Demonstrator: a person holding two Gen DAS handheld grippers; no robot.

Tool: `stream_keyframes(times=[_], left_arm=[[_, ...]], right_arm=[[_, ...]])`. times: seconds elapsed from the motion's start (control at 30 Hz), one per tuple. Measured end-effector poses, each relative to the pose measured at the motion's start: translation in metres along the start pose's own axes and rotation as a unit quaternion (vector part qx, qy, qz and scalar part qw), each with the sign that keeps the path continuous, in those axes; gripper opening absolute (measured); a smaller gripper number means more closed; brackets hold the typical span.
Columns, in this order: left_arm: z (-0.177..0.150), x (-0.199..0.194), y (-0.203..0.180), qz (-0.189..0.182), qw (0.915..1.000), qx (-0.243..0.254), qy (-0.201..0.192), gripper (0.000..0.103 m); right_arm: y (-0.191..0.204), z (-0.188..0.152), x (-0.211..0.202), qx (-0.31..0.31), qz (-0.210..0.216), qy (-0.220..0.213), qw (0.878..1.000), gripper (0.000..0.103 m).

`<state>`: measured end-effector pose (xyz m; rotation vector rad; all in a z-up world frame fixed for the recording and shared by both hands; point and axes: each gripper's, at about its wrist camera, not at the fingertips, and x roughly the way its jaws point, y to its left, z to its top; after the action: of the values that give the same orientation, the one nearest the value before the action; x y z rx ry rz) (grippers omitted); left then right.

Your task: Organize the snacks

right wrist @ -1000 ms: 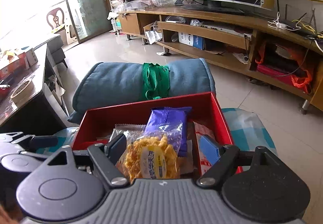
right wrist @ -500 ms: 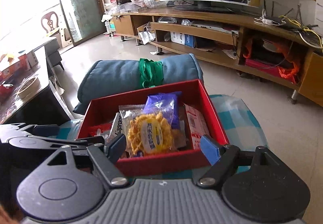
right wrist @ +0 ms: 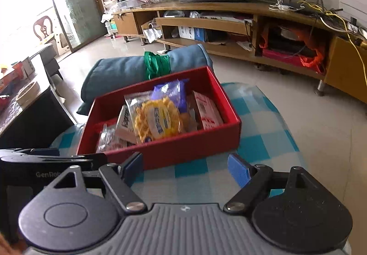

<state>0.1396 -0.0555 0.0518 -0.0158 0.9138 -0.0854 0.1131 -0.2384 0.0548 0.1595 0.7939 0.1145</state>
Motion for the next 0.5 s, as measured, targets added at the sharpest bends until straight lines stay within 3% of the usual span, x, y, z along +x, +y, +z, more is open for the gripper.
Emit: stream_keyframes(times=[0.5], left_arm=[[-0.033,-0.022,-0.013,0.002,0.9997,0.01,-0.021,0.103]], right_arm=[[-0.003,-0.023,-0.018,0.011,-0.005,0.007,1.0,0.08]])
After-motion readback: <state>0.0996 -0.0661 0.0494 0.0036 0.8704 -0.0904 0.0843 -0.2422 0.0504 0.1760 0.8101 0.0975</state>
